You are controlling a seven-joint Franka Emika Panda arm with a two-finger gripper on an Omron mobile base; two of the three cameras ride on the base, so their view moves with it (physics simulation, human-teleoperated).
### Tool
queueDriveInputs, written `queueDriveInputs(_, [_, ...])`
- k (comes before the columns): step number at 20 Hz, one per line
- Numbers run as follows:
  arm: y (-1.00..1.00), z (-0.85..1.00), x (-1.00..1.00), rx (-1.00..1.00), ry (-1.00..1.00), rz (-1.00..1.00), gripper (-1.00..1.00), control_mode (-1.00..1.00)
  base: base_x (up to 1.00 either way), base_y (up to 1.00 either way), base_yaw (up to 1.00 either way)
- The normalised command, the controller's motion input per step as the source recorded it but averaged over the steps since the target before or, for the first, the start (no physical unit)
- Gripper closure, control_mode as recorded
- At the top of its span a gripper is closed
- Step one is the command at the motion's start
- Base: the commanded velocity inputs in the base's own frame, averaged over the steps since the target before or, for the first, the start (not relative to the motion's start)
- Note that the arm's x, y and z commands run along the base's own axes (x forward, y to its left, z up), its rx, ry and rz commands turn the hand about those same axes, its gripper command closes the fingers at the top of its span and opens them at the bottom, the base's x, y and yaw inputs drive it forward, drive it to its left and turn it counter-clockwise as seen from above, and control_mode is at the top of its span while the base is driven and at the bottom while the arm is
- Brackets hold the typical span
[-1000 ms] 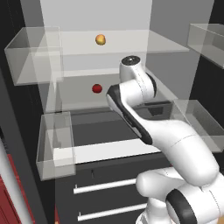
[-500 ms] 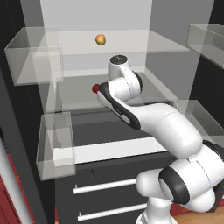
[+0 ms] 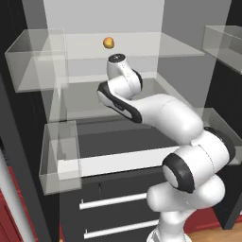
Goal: Place the cold items (mango and tomato) from the fridge in one tupperware on the dining counter. Place the warm items (kebab skewer and hot dog) in the stove area in another tupperware.
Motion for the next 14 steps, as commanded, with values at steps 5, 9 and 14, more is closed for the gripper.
queueDriveInputs(5, [0.08, 0.0, 0.39, 0.0, -0.06, 0.0, -1.0, -1.0, 0.0, 0.0, 0.0])
queueDriveInputs(9, [0.09, -0.02, 0.35, 0.0, -0.05, 0.0, -1.0, -1.0, 0.0, 0.0, 0.0])
queueDriveInputs(14, [0.04, -0.14, 0.29, -0.01, -0.08, 0.0, -1.0, -1.0, 0.0, 0.0, 0.0])
